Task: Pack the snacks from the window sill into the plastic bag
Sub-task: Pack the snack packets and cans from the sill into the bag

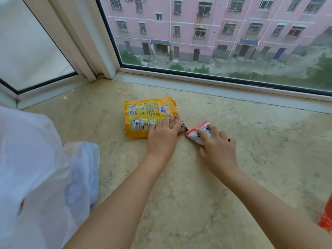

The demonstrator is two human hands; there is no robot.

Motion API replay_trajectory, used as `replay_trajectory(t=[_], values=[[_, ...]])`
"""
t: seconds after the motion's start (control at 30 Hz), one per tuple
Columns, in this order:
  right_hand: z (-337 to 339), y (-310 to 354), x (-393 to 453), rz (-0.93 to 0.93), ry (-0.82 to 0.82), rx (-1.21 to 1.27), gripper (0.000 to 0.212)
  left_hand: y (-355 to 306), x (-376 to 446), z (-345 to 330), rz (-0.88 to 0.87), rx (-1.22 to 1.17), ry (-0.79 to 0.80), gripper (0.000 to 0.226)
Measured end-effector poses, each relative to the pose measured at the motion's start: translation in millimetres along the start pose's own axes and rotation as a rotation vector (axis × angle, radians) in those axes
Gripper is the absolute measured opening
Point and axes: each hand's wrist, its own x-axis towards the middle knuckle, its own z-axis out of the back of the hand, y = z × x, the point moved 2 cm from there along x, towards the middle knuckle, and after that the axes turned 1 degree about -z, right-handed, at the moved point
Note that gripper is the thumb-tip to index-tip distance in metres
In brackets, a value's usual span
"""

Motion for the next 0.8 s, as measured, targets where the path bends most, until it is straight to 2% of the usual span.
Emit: replay_trajectory(t=[0.27,0.43,0.63,0.8], values=[[62.1,3.5,-56.5,0.059,-0.119,-0.017,0.048,-6.7,-55.5,72.4,0.060,-0.037,-0.063,0.061],[135.0,14.9,-104.3,0.102,-0.154,-0.019,0.048,-13.2,-106.1,153.0,0.112,-0.101,-0.086,0.057],[229.6,41.8,-177.7,0.144,-0.200,0.051,0.044,-23.4,-182.3,261.4,0.189,-0.105,-0.196,0.051],[286.0,74.9,-237.9,0.204,-0.253,0.119,0.044,-30.7,-261.8,335.8,0.173,-0.074,-0.271,0.052]])
